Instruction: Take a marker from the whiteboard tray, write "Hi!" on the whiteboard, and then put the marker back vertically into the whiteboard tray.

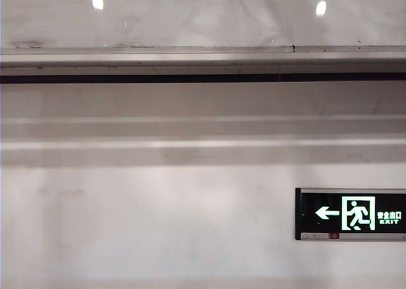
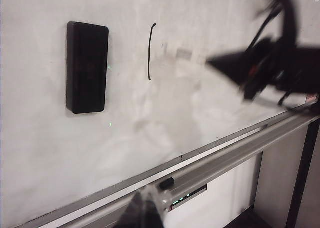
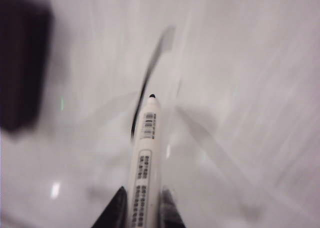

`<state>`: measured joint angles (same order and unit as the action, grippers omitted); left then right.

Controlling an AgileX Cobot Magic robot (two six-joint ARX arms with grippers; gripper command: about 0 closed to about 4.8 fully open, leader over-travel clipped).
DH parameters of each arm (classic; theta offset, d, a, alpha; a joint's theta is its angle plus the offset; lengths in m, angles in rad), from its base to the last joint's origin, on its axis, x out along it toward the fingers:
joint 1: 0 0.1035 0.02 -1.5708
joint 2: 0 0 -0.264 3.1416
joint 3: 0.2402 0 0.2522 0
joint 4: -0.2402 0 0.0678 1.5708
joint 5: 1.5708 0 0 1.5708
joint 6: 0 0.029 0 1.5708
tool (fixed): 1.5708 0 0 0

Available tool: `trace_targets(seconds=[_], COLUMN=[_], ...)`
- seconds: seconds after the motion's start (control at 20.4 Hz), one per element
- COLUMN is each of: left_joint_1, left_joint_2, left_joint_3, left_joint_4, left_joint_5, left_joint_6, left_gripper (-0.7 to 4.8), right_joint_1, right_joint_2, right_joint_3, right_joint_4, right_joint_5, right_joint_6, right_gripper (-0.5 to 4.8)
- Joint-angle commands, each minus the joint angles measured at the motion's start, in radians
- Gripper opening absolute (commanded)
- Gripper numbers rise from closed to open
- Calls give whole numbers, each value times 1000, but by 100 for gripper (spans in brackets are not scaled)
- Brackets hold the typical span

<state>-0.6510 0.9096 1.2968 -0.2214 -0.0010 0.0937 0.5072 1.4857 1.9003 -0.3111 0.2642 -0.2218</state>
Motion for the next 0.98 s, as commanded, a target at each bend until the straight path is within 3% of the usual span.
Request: trace_targets(seconds=[0.05, 0.59, 0.98], left_joint_1=[-1, -1, -1], left_joint_2=[-2, -2, -2], left_joint_3=[4, 4, 3], left_joint_4=[14, 13, 13], left_joint_5=[5, 5, 5], left_joint_6=[4, 3, 3], left_gripper=[-5, -5, -5], right_joint_1=[-10, -10, -11], right_joint_2=[11, 63, 64], right_joint_3=[-1, -2, -1], right_joint_4=[35, 98, 93], right_joint_5=[-46, -51, 51], right_joint_6=[-31, -43, -52], right_gripper=[-1, -1, -1])
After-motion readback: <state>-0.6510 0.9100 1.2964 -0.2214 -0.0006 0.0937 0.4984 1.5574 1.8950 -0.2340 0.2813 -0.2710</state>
